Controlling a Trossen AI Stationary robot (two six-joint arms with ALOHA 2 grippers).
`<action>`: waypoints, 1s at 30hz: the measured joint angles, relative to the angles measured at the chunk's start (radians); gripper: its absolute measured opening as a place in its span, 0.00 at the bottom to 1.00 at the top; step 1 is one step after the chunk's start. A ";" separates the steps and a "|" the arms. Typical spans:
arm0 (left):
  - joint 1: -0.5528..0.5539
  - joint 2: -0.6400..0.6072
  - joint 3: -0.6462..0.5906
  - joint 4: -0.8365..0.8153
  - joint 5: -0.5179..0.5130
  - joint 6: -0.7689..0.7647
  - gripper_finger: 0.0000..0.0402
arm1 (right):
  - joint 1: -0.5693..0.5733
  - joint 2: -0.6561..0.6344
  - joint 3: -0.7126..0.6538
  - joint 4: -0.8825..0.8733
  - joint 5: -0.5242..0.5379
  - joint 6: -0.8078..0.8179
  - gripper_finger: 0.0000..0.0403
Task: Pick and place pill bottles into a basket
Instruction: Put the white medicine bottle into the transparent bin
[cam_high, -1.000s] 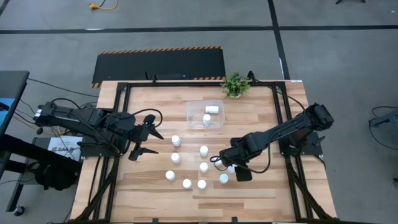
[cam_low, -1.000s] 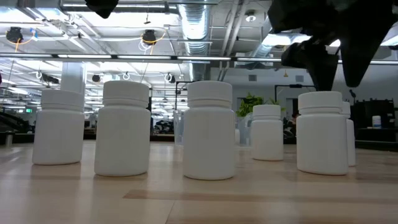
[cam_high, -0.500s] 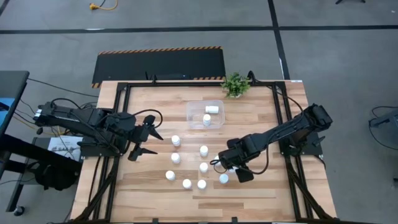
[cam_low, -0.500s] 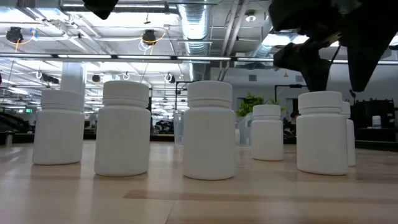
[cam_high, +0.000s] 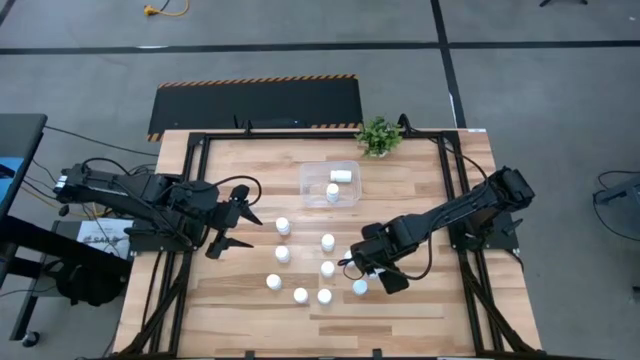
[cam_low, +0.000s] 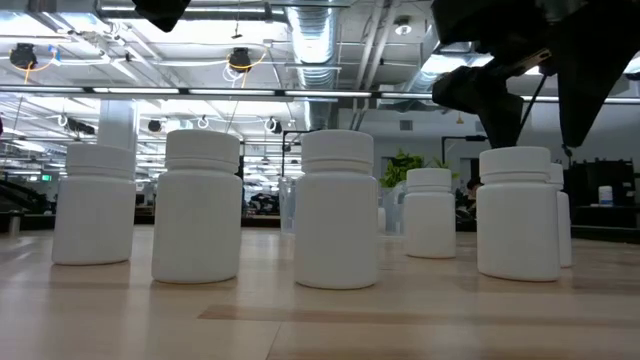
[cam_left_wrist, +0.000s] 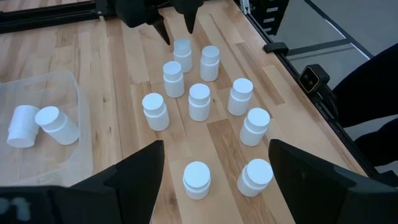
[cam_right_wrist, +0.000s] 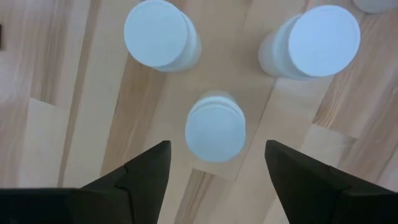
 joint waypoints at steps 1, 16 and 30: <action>0.000 0.000 0.000 0.000 0.000 0.000 0.69 | 0.000 0.000 0.000 0.002 0.000 -0.003 0.63; 0.000 0.000 0.000 0.001 0.000 0.000 0.69 | 0.000 0.000 -0.021 0.043 0.023 -0.023 0.63; 0.000 0.000 0.000 0.001 0.000 -0.001 0.69 | 0.006 0.084 -0.021 0.069 0.021 -0.019 0.63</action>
